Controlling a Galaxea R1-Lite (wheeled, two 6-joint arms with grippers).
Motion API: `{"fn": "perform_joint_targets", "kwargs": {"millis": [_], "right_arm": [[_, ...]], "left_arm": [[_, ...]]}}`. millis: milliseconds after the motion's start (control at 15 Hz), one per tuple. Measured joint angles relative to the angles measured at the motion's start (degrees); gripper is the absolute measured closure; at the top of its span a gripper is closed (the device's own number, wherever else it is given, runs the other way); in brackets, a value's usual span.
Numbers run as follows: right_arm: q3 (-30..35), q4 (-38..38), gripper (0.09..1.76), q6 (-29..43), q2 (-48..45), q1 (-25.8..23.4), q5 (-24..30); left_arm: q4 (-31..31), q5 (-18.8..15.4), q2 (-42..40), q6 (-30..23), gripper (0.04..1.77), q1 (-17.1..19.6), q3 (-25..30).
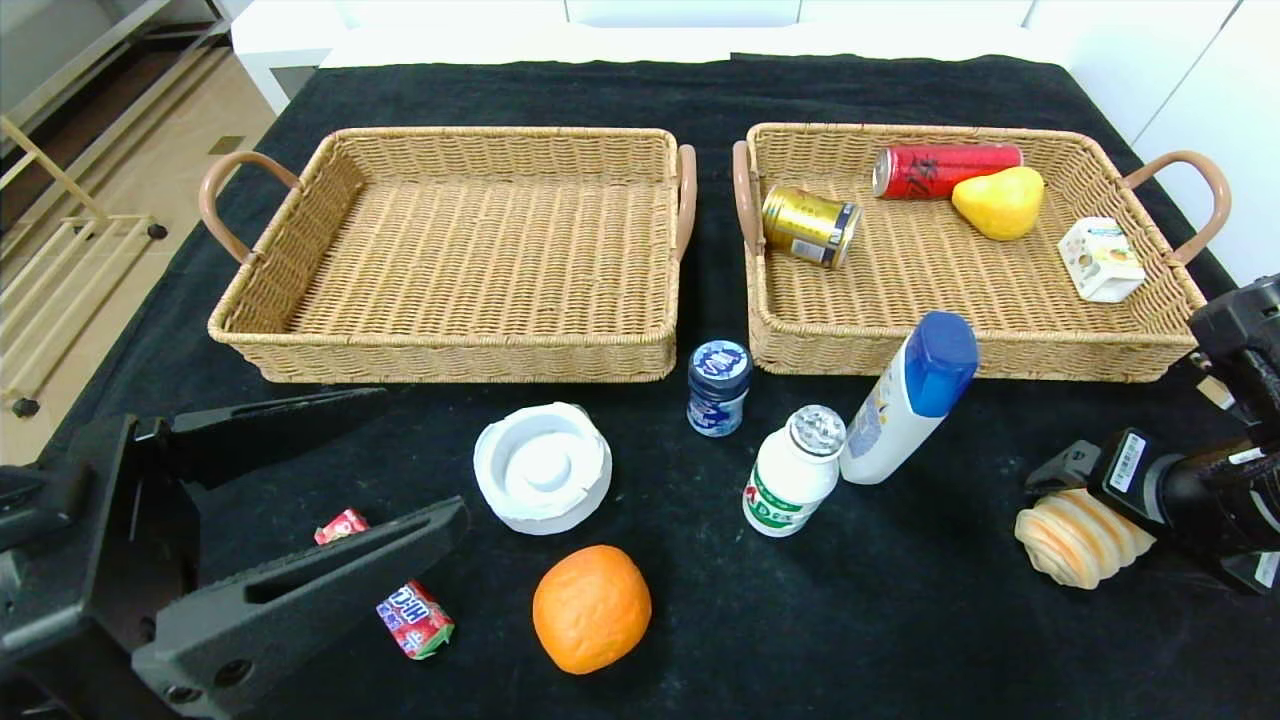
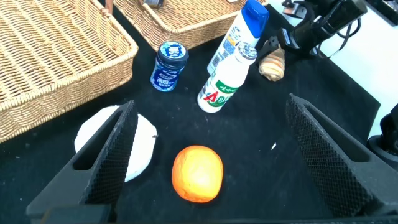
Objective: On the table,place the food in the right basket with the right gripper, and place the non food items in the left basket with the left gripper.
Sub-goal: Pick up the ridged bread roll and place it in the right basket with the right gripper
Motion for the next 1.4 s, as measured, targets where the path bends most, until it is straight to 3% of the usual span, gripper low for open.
{"fn": "perform_joint_targets", "kwargs": {"millis": [133,200,400,733,1400], "right_arm": [[0.1,0.0,0.16,0.0,0.2,0.0,0.0],[0.2,0.0,0.38,0.0,0.3,0.0,0.1],[0.4,0.0,0.79,0.1,0.3,0.1,0.4],[1.4,-0.2,1.21,0.0,0.5,0.0,0.2],[1.8,-0.5,1.27,-0.1,1.0,0.8,-0.3]], "left_arm": [[0.0,0.0,0.0,0.0,0.09,0.0,0.0],[0.0,0.0,0.0,0.0,0.09,0.0,0.0],[0.0,0.0,0.0,0.1,0.09,0.0,0.2],[0.0,0.0,-0.1,0.2,0.09,0.0,0.2],[0.0,0.0,0.0,0.1,0.09,-0.3,0.3]]}}
